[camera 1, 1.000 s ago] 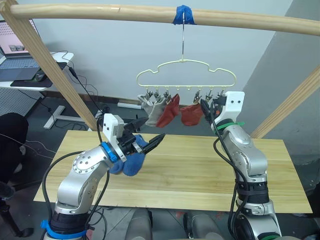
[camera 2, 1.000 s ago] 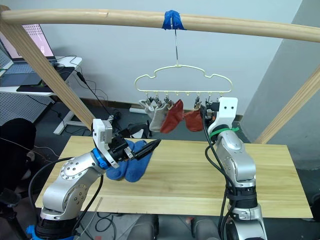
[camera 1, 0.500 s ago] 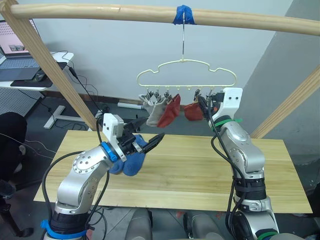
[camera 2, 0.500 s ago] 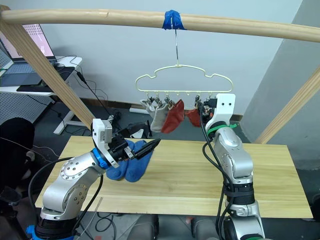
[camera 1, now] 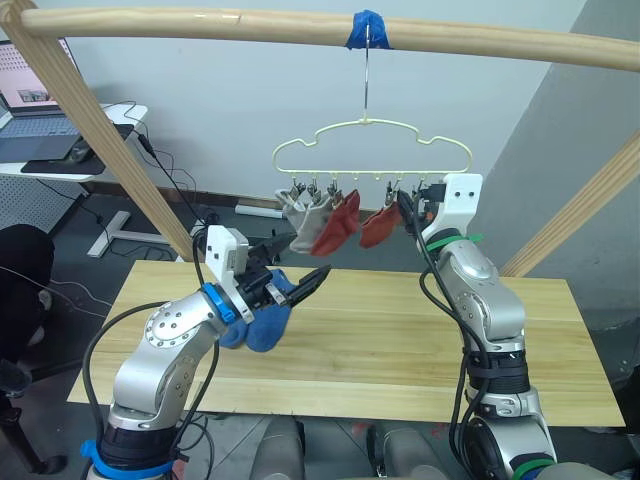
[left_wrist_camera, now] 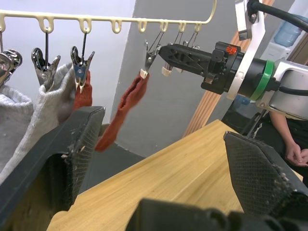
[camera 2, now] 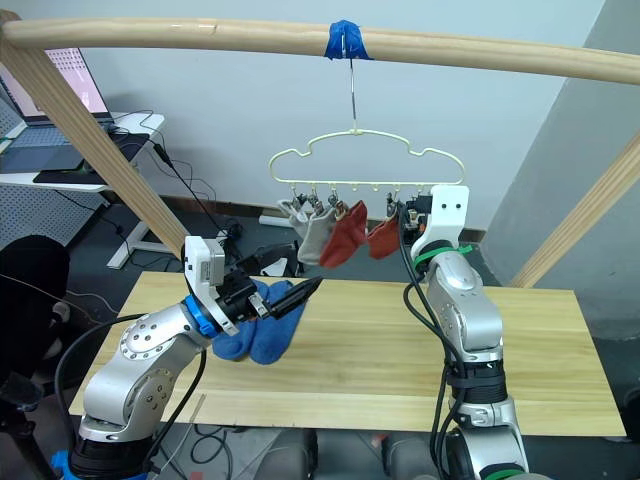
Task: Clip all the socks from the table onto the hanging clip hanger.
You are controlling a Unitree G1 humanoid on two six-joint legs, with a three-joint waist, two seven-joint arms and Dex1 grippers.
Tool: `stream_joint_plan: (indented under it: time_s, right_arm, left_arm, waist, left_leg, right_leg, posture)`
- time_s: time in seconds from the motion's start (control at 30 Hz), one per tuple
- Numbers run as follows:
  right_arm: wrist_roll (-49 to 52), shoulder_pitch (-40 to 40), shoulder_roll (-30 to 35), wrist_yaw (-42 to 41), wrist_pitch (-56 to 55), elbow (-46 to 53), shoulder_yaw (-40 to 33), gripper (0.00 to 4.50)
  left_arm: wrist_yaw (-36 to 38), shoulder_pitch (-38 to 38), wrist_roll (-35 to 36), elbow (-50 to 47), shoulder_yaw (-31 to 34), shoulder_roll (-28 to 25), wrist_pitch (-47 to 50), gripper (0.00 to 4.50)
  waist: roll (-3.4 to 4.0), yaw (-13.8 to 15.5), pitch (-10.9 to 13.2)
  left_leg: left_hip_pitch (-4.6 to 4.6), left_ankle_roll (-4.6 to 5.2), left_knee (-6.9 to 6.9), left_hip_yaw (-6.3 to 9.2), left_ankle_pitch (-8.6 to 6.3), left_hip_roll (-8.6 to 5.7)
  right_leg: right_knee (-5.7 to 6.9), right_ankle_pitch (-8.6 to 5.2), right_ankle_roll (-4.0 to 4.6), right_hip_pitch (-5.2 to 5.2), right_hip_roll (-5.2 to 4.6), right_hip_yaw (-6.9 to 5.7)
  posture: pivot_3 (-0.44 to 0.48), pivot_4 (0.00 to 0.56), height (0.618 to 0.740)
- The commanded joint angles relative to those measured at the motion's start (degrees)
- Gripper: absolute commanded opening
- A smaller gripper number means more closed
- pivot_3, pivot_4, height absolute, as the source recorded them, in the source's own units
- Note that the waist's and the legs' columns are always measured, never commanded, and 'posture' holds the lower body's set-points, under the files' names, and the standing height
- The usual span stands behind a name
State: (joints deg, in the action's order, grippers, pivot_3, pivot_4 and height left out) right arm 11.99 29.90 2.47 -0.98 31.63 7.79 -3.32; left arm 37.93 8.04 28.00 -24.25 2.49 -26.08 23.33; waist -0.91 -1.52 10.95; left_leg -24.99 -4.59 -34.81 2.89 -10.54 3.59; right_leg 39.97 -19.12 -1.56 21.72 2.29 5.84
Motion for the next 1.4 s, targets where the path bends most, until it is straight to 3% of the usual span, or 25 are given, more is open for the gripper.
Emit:
stream_joint_plan:
  time_s: [0.03, 0.6, 0.7, 0.83, 0.9, 1.2, 1.4]
  right_arm:
    - [0.25, 1.84, -0.84, 0.58, -0.88, 0.92, -0.55, 2.52]
    - [0.78, 2.91, -2.71, 1.07, -0.36, 0.31, -0.54, 2.52]
    - [0.75, 3.21, -2.67, 1.0, -0.78, -0.02, -0.63, 1.95]
    - [0.7, 3.28, -2.56, 0.95, -0.99, 0.0, -0.58, 0.59]
    - [0.67, 3.27, -2.5, 0.94, -0.98, 0.08, -0.57, 0.2]
    - [3.73, 1.96, 0.32, -3.43, 1.65, 1.5, -1.6, 0.19]
    - [7.79, 1.5, 7.2, -10.23, 6.98, 3.16, -2.63, 0.19]
  left_arm:
    - [-0.07, 0.47, 0.46, -2.42, -0.21, -0.06, -0.43, 4.5]
    - [0.06, -0.28, 0.24, -2.44, -0.25, -0.01, -1.16, 4.5]
    - [0.09, -0.54, 0.22, -2.52, -0.26, 0.01, -1.26, 4.5]
    - [0.02, -0.8, 0.26, -2.66, -0.33, 0.11, -1.29, 4.5]
    - [0.0, -0.92, 0.27, -2.72, -0.37, 0.13, -1.26, 4.5]
    - [-0.65, -2.83, -0.84, -0.27, -0.3, -0.52, -0.05, 4.5]
    - [-3.67, -3.57, -9.17, 10.63, -1.65, -2.99, -0.57, 4.5]
  waist:
    - [0.0, 0.0, 0.0]
    - [0.0, 0.04, 0.0]
    - [0.0, 0.04, 0.0]
    - [0.0, 0.05, 0.0]
    - [0.0, 0.05, 0.0]
    - [0.0, 0.04, 0.0]
    - [0.02, 0.02, 0.01]
  left_leg:
    - [0.0, 0.0, 0.0, 0.0, 0.0, 0.0]
    - [0.0, 0.0, 0.0, 0.0, 0.0, 0.0]
    - [0.0, 0.0, 0.0, 0.0, 0.0, 0.0]
    - [0.0, 0.0, 0.0, 0.0, 0.0, 0.0]
    - [0.0, 0.0, 0.0, 0.0, 0.0, 0.0]
    - [0.0, 0.0, 0.0, 0.0, 0.0, 0.0]
    - [0.02, 0.01, 0.0, 0.01, 0.0, 0.0]
  right_leg:
    - [0.0, 0.0, 0.0, 0.0, 0.0, 0.0]
    - [0.0, 0.0, 0.01, 0.0, -0.01, -0.01]
    - [0.01, 0.0, 0.01, 0.0, 0.0, -0.01]
    - [0.0, 0.0, 0.01, 0.0, -0.01, 0.0]
    - [0.0, 0.0, 0.01, 0.0, -0.01, -0.01]
    - [0.0, 0.0, 0.01, 0.0, -0.01, 0.0]
    - [0.0, 0.0, 0.01, 0.01, 0.0, -0.01]
  posture:
    - [0.11, 0.181, 0.74]
    - [0.12, 0.166, 0.74]
    - [0.121, 0.168, 0.74]
    - [0.12, 0.17, 0.74]
    - [0.118, 0.173, 0.74]
    - [0.114, 0.178, 0.74]
    - [0.098, 0.182, 0.74]
